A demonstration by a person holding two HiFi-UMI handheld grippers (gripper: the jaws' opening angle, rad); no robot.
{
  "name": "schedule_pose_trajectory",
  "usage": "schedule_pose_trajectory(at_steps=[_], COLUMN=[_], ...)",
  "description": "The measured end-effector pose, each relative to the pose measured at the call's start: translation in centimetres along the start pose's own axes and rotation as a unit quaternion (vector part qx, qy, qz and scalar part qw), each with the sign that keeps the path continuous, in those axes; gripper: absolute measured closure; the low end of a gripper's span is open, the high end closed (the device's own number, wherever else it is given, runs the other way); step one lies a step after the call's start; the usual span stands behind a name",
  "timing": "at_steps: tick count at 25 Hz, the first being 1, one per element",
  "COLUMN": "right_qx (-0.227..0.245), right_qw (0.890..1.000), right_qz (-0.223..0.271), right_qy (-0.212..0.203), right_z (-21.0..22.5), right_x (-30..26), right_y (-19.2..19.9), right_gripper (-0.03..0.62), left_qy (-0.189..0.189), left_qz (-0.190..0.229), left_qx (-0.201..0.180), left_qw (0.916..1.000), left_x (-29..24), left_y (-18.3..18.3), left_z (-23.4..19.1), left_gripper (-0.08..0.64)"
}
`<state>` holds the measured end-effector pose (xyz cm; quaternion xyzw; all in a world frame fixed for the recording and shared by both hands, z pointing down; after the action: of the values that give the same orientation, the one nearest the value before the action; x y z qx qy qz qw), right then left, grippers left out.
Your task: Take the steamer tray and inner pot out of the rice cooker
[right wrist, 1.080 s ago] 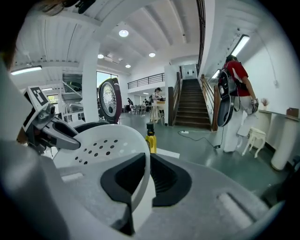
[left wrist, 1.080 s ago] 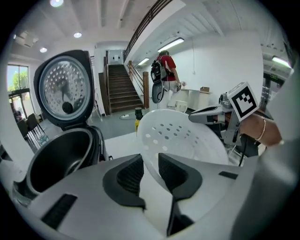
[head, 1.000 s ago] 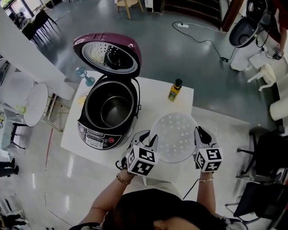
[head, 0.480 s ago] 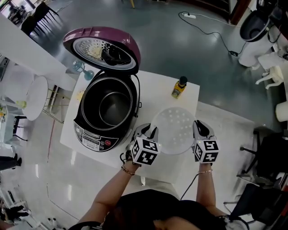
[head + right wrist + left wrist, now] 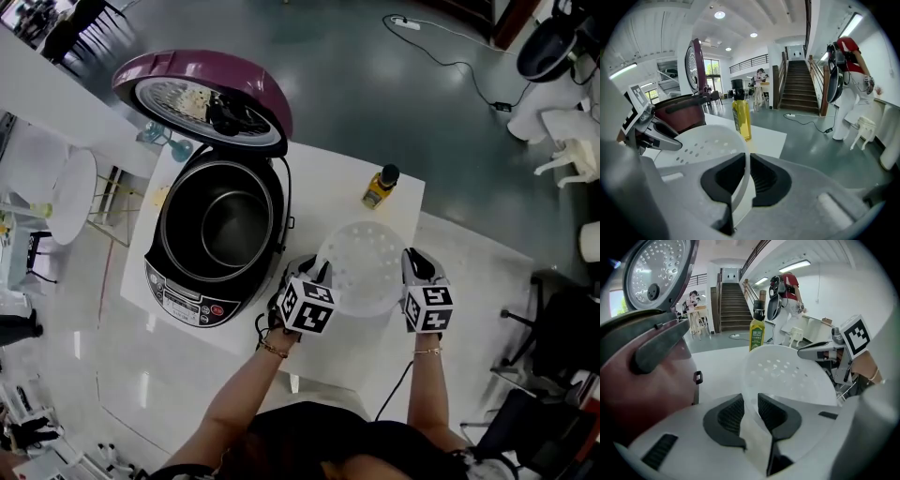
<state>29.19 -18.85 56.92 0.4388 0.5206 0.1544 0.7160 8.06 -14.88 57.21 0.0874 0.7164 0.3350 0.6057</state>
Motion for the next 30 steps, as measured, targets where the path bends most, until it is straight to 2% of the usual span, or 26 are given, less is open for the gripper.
schedule_pose_trajectory(at_steps=[16,21,23,26,28,30], right_qx=[-0.001,-0.001,0.002,0.008,0.010,-0.002], right_qw=[1.000,1.000,1.000,1.000,1.000,1.000], right_qz=[-0.028,-0.026,-0.026,-0.023,-0.016,-0.006], right_qy=[-0.001,-0.002,0.000,0.007,0.011,-0.002], right_z=[1.0,0.9,0.8,0.7,0.7,0.6], right_x=[-4.1,-4.7,-4.9,-5.0,-5.0,-5.0], right_y=[0.8,0.7,0.5,0.4,0.4,0.4], right_gripper=[0.552,0.552,0.552,0.552,0.552,0.540], left_qy=[-0.010,-0.017,-0.032,-0.079,-0.108,-0.113], left_qz=[-0.033,-0.031,-0.025,-0.004,0.030,0.070], left_qx=[0.019,0.025,0.021,-0.008,-0.030,-0.040], left_qw=[0.9992,0.9991,0.9990,0.9968,0.9932,0.9903], left_x=[-4.4,-4.8,-4.8,-4.2,-3.3,-2.0], left_y=[0.1,0.0,-0.1,-0.2,-0.6,-1.1], left_z=[-1.9,-2.5,-2.7,-2.7,-2.5,-1.9], left_gripper=[0.474,0.474,0.472,0.457,0.429,0.411])
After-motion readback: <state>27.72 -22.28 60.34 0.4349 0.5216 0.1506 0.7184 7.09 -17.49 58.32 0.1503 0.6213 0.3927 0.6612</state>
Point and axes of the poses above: the fingertips, and each gripper's own axes: x backward along the fingers, z to its right, y out of its underside, the point moved 4 cm from there along x, backward along the fingers, and after that the axes turned 2 degrees about x, right-handed, at the moved point
